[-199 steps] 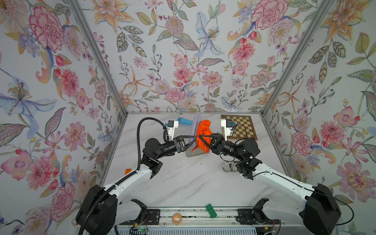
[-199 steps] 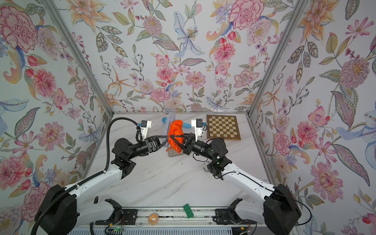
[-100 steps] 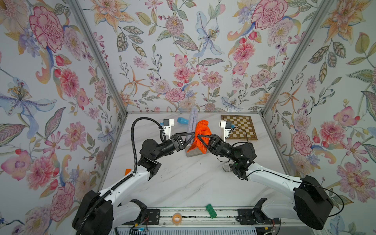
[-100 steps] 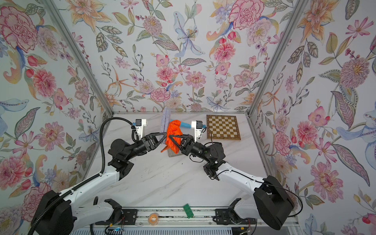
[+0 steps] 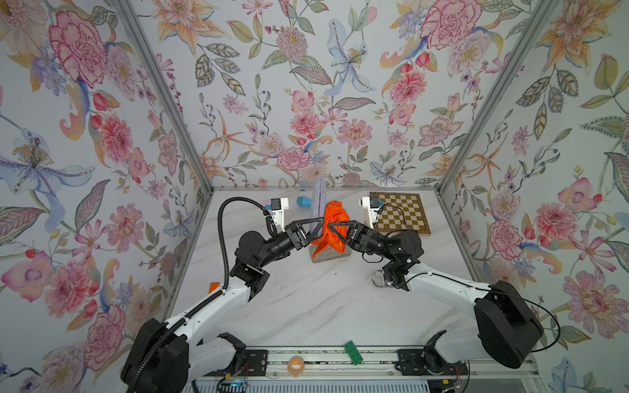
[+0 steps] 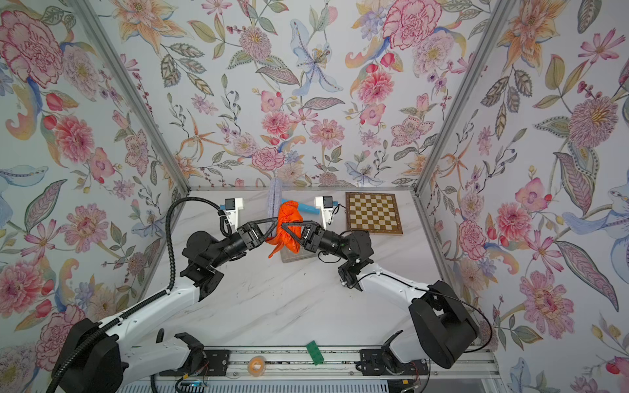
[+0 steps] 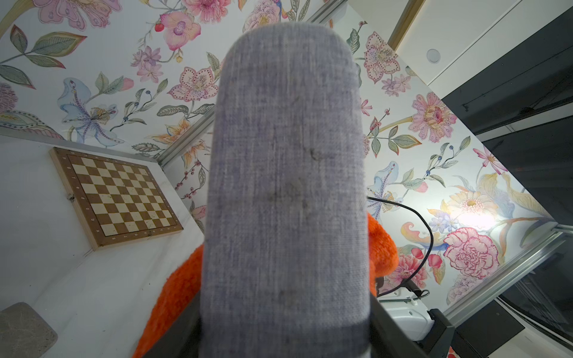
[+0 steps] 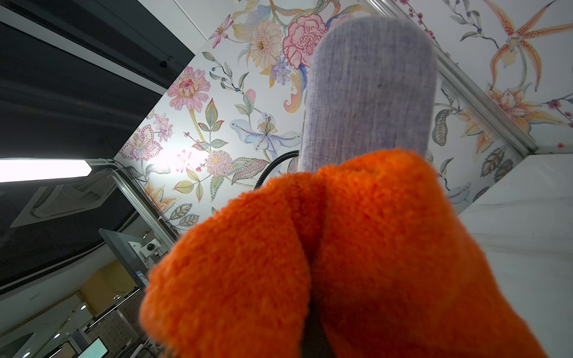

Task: Wipe the eyeglass case
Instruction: Wipe the dirt from the eyeglass case, then place the eyeglass case at the center of the board.

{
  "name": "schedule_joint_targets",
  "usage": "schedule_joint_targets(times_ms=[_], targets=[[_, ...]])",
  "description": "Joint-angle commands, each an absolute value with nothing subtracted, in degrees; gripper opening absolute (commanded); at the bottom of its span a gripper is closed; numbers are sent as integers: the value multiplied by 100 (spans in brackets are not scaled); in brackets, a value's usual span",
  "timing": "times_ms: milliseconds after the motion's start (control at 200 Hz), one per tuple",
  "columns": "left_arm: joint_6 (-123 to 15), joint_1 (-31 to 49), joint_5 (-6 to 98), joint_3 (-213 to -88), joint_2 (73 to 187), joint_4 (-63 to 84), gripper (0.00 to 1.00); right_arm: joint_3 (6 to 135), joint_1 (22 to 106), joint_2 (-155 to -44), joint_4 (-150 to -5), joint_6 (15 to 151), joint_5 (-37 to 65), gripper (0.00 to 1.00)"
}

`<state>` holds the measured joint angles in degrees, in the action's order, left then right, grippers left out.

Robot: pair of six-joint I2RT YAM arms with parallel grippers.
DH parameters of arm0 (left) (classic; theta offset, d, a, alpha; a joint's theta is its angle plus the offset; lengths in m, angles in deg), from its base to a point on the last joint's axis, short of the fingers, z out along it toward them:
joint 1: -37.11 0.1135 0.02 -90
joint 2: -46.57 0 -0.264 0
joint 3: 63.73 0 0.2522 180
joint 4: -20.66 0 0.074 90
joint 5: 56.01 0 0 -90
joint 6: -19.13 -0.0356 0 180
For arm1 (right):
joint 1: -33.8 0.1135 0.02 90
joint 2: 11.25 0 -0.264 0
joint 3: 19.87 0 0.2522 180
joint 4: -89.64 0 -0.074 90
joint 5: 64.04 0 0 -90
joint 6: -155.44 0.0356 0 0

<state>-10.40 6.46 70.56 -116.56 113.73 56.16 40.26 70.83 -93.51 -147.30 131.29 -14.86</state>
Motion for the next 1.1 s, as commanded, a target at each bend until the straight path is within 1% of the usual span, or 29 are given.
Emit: schedule_joint_targets(times_ms=[0,160,185,310,365,510,626,761,851,941,1096], targets=[[-1178,231,8012,-11637,11276,5525,46,4826,6830,-9464,-14100,12881,-1728,0],[-1188,125,8171,-11431,11104,5296,45,5605,6559,-9536,-12551,11787,-1897,0],[-1193,120,8160,-11391,11079,5238,45,5715,6370,-9577,-12375,11699,-1920,0],[-1208,124,8085,-11144,10911,4948,46,5971,6128,-9749,-12456,11879,-2121,0],[-1471,131,8006,-11160,10748,4358,46,5875,6073,-9673,-12403,11872,-2135,0],[-2519,124,7350,-11492,10418,1949,48,5061,5768,-9200,-11867,11548,-1820,0],[-2808,-46,6927,-11545,10447,1031,48,4492,5462,-8780,-11549,11382,-1768,0],[-2789,-430,5929,-11475,10609,268,47,4282,5518,-8180,-10246,10604,-1469,0],[-2774,-776,4964,-11523,10820,-262,46,4152,5586,-7782,-9711,10245,-1118,0],[-2633,-1105,4130,-11713,11086,-887,45,3930,5562,-7549,-9749,10233,-1101,0],[-2429,-1816,3215,-12132,11411,-1840,45,3590,5546,-7578,-10015,10415,-1131,0]])
